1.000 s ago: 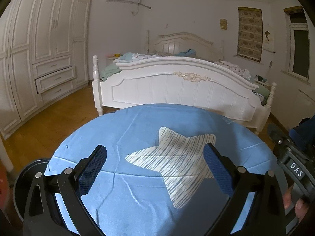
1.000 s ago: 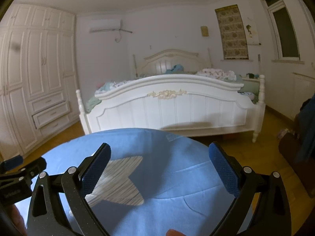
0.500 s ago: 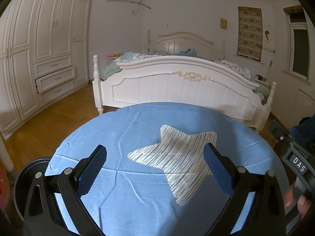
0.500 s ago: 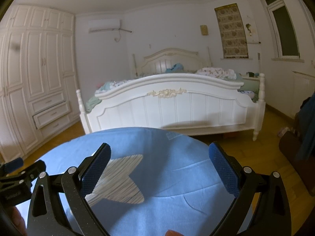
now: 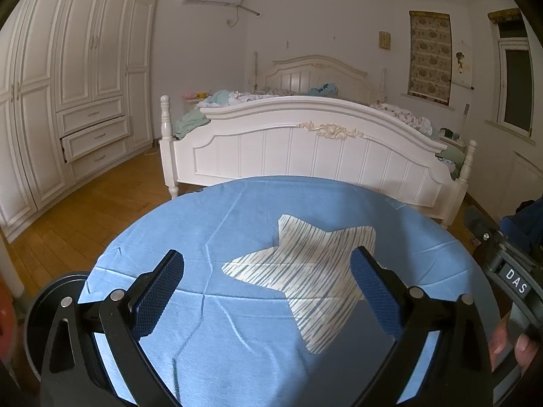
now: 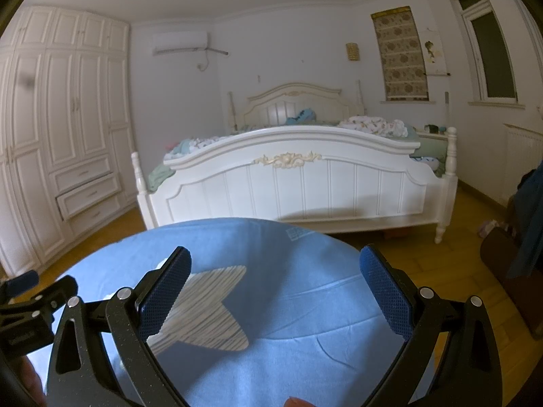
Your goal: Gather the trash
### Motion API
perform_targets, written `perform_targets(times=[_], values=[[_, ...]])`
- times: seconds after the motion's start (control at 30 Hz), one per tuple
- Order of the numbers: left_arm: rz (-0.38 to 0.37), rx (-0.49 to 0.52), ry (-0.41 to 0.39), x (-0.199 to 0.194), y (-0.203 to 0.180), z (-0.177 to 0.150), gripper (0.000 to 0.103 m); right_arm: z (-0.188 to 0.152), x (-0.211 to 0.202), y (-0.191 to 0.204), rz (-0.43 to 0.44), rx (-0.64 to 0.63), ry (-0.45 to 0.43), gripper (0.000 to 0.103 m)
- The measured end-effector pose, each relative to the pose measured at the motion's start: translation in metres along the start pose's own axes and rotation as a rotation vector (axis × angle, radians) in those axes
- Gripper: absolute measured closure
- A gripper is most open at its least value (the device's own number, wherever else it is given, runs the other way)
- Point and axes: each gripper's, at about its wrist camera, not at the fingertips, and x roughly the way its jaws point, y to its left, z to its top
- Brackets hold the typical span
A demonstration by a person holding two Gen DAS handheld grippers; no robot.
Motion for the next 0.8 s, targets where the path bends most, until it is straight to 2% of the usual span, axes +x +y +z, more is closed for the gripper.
perform_targets(times=[0.8], values=[[0.01, 0.023, 0.019, 0.008, 0.008, -0.006, 0.005, 0.002, 0.015, -0.013, 0.026, -0.003, 0.01, 0.005]])
